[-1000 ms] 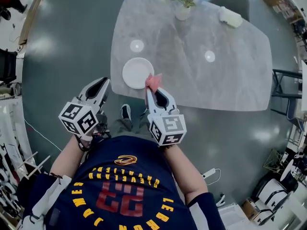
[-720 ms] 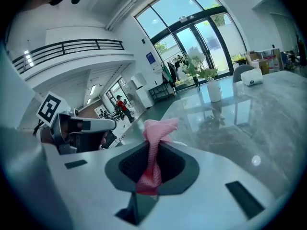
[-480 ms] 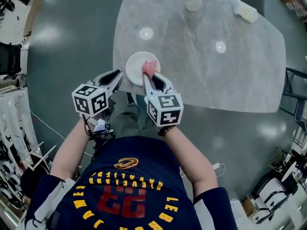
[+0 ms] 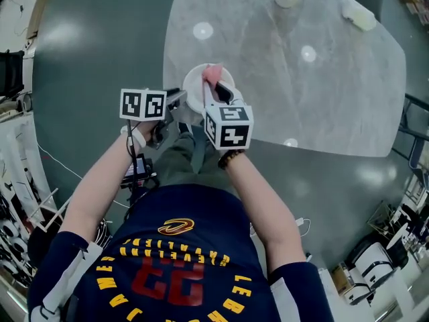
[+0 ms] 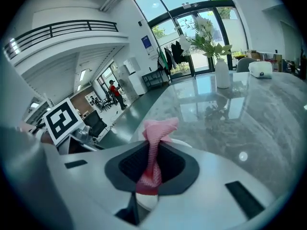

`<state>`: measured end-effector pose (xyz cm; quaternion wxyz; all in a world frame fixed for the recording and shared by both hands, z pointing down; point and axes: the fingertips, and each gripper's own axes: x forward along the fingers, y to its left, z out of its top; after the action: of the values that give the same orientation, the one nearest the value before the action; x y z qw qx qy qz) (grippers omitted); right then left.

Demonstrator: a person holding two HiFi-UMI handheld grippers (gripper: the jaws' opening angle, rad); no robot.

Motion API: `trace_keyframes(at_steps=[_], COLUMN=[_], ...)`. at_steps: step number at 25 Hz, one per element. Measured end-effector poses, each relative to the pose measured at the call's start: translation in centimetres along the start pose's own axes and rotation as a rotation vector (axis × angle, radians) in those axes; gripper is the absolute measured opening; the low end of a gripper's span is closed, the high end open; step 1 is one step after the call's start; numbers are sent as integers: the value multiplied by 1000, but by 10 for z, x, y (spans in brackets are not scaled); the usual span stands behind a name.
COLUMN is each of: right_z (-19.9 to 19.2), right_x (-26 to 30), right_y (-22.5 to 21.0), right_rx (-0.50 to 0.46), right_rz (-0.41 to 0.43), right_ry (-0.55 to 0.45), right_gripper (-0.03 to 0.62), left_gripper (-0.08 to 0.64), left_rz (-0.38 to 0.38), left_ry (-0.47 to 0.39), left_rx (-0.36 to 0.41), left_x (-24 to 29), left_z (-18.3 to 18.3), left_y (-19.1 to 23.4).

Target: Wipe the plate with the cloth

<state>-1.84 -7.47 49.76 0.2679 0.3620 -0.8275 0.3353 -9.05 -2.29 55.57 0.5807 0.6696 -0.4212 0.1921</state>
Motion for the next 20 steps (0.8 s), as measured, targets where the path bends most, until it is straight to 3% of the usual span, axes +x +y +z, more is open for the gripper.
trace_keyframes(at_steps=[6,10,13,20], right_z=[-9,-15,-15,-20], right_x=[30,44,48,57], right_y=[11,20,28,25], right_rx=[-41,-48,-57,-43], right_rz=[7,6,23,40], right_ry=[72,104,108,110], right_gripper=[40,40,40,40], left_gripper=[92,83,31,21], left_rz=[25,20,13,-29], left_ry=[43,23,9,-49], left_rx=[-33,-87,-117,-197], left_x=[6,1,1,9], left_z=[-9,-10,-11,-4], left_y=[3,7,8,6])
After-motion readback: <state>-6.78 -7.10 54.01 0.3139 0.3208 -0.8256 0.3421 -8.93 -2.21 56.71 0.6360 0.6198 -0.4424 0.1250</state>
